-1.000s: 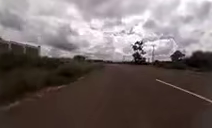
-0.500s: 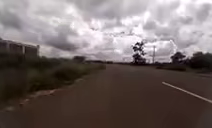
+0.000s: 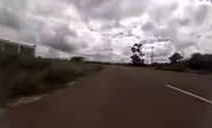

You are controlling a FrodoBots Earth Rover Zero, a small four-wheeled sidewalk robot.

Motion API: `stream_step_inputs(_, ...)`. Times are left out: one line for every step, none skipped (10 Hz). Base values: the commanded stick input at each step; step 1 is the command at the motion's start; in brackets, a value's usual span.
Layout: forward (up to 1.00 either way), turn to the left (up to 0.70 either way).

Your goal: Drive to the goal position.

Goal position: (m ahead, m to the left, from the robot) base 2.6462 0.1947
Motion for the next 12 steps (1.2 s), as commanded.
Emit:
stream_step_inputs(1.00,-0.05)
stream_step_inputs(1.00,-0.02)
stream_step_inputs(1.00,0.00)
stream_step_inputs(1.00,0.00)
stream_step_inputs(1.00,0.00)
stream_step_inputs(1.00,0.00)
stream_step_inputs(1.00,0.00)
stream_step_inputs(1.00,0.00)
stream_step_inputs(1.00,0.00)
stream_step_inputs(1.00,-0.01)
stream_step_inputs(1.00,-0.08)
stream_step_inputs(1.00,-0.15)
